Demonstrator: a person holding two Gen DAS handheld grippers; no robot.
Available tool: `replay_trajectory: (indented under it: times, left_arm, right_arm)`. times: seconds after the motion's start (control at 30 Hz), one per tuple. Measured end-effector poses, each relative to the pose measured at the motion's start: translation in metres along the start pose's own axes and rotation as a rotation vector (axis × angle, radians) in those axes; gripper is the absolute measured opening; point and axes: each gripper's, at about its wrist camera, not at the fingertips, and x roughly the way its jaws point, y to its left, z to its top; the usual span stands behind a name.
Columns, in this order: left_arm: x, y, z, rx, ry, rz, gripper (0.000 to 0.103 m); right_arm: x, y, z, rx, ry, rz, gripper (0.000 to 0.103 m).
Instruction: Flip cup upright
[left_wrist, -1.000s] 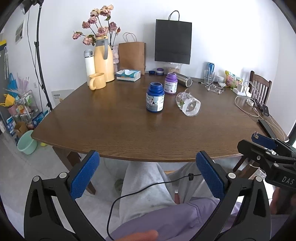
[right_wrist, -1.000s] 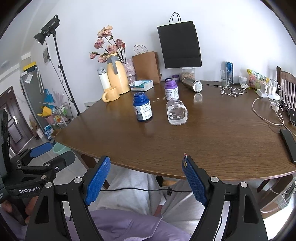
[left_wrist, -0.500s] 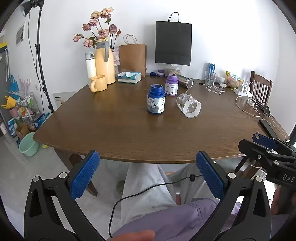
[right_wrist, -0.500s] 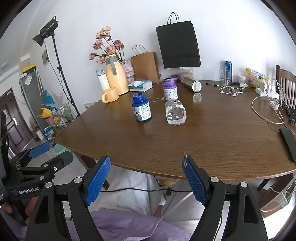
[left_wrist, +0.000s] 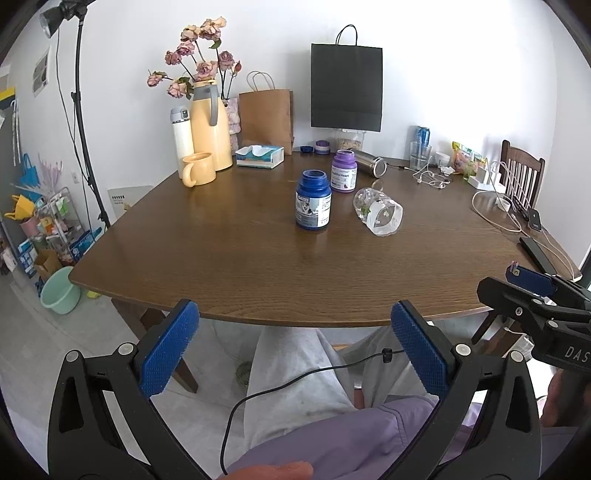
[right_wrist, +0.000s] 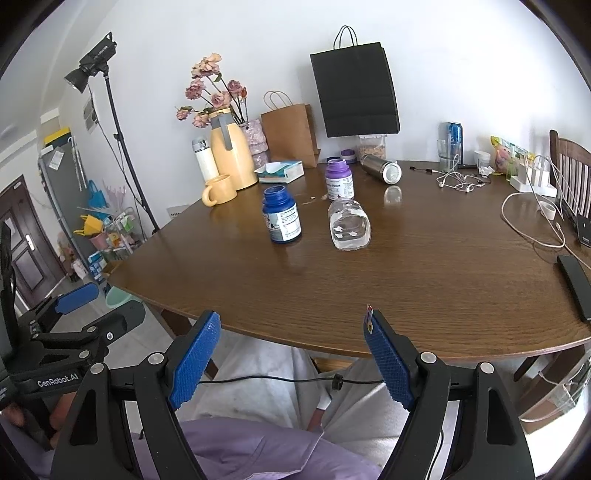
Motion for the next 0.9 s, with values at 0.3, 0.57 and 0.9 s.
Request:
replay_trajectory:
  times: [0.3, 0.57, 0.9]
  left_arm:
    - [-0.0001, -0.0003, 0.0003, 0.0, -0.002, 0.003, 0.103]
    - [0.0001, -0.0002, 0.0009, 0.002, -0.004, 0.004, 0.103]
    - [0.0001, -0.0015, -0.0003, 0.002, -0.004, 0.004, 0.103]
  right_arm:
    - [0.0, 0.0004, 0.0005, 0.003, 0.001, 0.002, 0.084]
    - [-0.0004, -0.0002, 0.0005, 0.007, -0.001, 0.007, 0.084]
    - [-0.0006, -0.0039, -0.0002, 0.011, 0.006, 0.0, 0.084]
